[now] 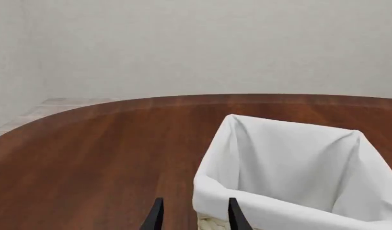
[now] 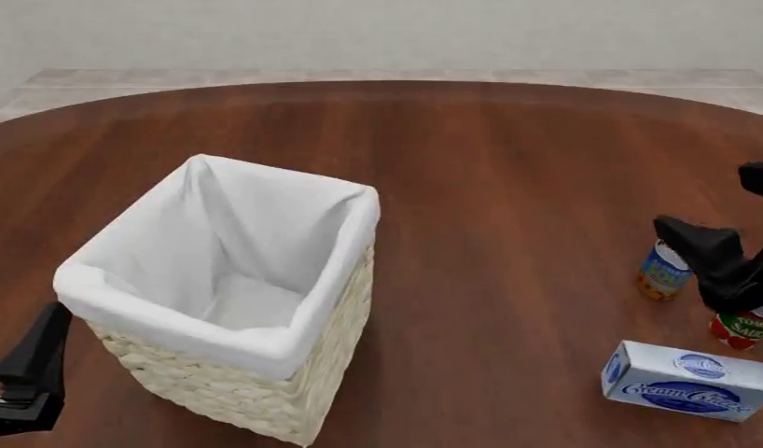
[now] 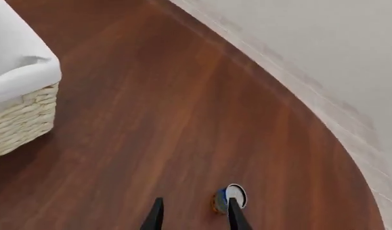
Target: Pick up the cream cheese box, and put it in the basket.
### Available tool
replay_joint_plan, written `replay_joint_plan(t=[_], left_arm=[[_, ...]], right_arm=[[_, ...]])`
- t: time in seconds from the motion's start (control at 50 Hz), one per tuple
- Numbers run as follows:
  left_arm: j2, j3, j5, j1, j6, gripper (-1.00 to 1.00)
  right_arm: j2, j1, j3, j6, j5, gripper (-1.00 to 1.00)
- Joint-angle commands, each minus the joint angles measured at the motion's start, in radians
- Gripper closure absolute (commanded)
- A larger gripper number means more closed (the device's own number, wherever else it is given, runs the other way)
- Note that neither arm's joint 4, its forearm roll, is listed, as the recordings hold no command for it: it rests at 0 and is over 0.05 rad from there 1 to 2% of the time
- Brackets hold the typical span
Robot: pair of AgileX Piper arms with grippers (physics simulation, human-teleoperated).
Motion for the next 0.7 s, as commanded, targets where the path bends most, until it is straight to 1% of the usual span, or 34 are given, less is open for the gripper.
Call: replay_joint_plan(t=[0.02,0.04,0.06,0.1,0.12,0.16,0.18,0.2,0.22,0.24,0.26,0.28,0.3,0.32,0.34,0.36,0.4,0.42,0.44,0.48,0.5,0.56,0.6,0.64,0.68,0.7], left_arm=[[0.001,0.0,-0.001,0.0,0.0,-1.0],[0.001,0.0,-0.001,0.0,0.0,-1.0],[0.001,0.0,-0.001,0.0,0.0,-1.0],[0.001,0.0,-0.001,0.0,0.0,-1.0],[0.001,0.0,-0.001,0.0,0.0,-1.0],[0.001,0.0,-0.001,0.0,0.0,-1.0],[0.001,0.0,-0.001,0.0,0.0,-1.0],[0.0,0.0,-0.001,0.0,0.0,-1.0],[0.001,0.0,-0.001,0.0,0.0,-1.0],[0.001,0.0,-0.001,0.0,0.0,-1.0],[0.001,0.0,-0.001,0.0,0.0,-1.0],[0.001,0.0,-0.001,0.0,0.0,-1.0],[0.001,0.0,-0.001,0.0,0.0,-1.0],[0.001,0.0,-0.001,0.0,0.0,-1.0],[0.001,0.0,-0.001,0.0,0.0,-1.0],[0.001,0.0,-0.001,0.0,0.0,-1.0],[0.0,0.0,0.0,0.0,0.0,-1.0],[0.0,0.0,0.0,0.0,0.0,-1.0],[0.001,0.0,-0.001,0.0,0.0,-1.0],[0.001,0.0,-0.001,0.0,0.0,-1.0],[0.001,0.0,-0.001,0.0,0.0,-1.0],[0.001,0.0,-0.001,0.0,0.0,-1.0],[0.0,0.0,-0.001,0.0,0.0,-1.0],[0.001,0.0,-0.001,0.0,0.0,-1.0],[0.0,0.0,0.0,0.0,0.0,-1.0],[0.001,0.0,-0.001,0.0,0.0,-1.0]], right_arm=[[0.192,0.036,-0.099,-0.162,0.271,-1.0],[0.192,0.036,-0.099,-0.162,0.272,-1.0],[0.208,-0.005,-0.085,-0.241,0.285,-1.0],[0.242,-0.047,-0.103,-0.301,0.298,-1.0],[0.25,-0.055,-0.111,-0.328,0.306,-1.0],[0.268,-0.073,-0.121,-0.368,0.321,-1.0],[0.268,-0.073,-0.122,-0.368,0.321,-1.0],[0.28,-0.098,-0.128,-0.411,0.324,-1.0],[0.287,-0.108,-0.135,-0.437,0.328,-1.0],[0.292,-0.103,-0.142,-0.444,0.339,-1.0],[0.304,-0.109,-0.152,-0.466,0.351,-1.0],[0.307,-0.102,-0.155,-0.474,0.362,-1.0],[0.297,-0.134,-0.127,-0.544,0.359,-1.0],[0.297,-0.134,-0.127,-0.544,0.359,-1.0],[0.298,-0.152,-0.114,-0.598,0.368,-1.0],[0.297,-0.152,-0.114,-0.598,0.368,-1.0],[0.297,-0.144,-0.11,-0.647,0.388,-1.0],[0.297,-0.144,-0.11,-0.647,0.388,-1.0],[0.312,-0.155,-0.121,-0.666,0.392,-1.0],[0.31,-0.146,-0.115,-0.703,0.403,-1.0],[0.31,-0.146,-0.115,-0.703,0.403,-1.0],[0.331,-0.197,-0.118,-0.764,0.409,-1.0],[0.352,-0.189,-0.147,-0.762,0.411,-1.0],[0.358,-0.188,-0.149,-0.782,0.423,-1.0],[0.364,-0.194,-0.153,-0.783,0.425,-1.0],[0.364,-0.209,-0.142,-0.813,0.422,-1.0]])
